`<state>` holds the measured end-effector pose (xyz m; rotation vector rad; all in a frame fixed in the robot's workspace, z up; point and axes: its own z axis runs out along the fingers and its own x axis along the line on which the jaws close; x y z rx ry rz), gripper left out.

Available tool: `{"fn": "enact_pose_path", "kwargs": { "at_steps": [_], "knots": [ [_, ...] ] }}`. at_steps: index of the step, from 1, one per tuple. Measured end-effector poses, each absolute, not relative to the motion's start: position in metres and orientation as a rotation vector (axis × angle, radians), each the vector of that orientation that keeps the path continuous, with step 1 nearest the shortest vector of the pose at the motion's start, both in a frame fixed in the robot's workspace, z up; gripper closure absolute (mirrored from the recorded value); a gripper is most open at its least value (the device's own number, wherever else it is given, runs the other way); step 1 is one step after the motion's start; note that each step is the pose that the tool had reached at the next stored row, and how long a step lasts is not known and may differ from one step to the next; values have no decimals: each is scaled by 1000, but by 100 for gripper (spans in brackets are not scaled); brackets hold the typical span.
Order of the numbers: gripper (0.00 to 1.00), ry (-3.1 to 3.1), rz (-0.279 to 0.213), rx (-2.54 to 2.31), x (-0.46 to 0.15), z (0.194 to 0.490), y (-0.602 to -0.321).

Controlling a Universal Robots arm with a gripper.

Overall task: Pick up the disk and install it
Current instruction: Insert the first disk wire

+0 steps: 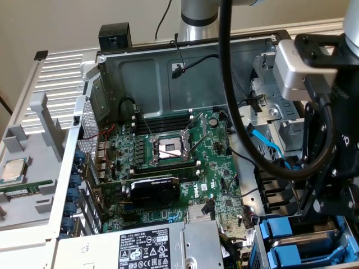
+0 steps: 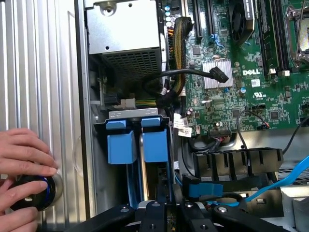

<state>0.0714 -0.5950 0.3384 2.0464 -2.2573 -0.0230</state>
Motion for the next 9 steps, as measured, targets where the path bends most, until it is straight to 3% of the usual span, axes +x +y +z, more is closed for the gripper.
{"fn": "enact_pose_path", "kwargs": {
  "at_steps": [9],
  "knots": [
    [83, -2259, -22, 2047, 70, 338, -595]
  ]
}}
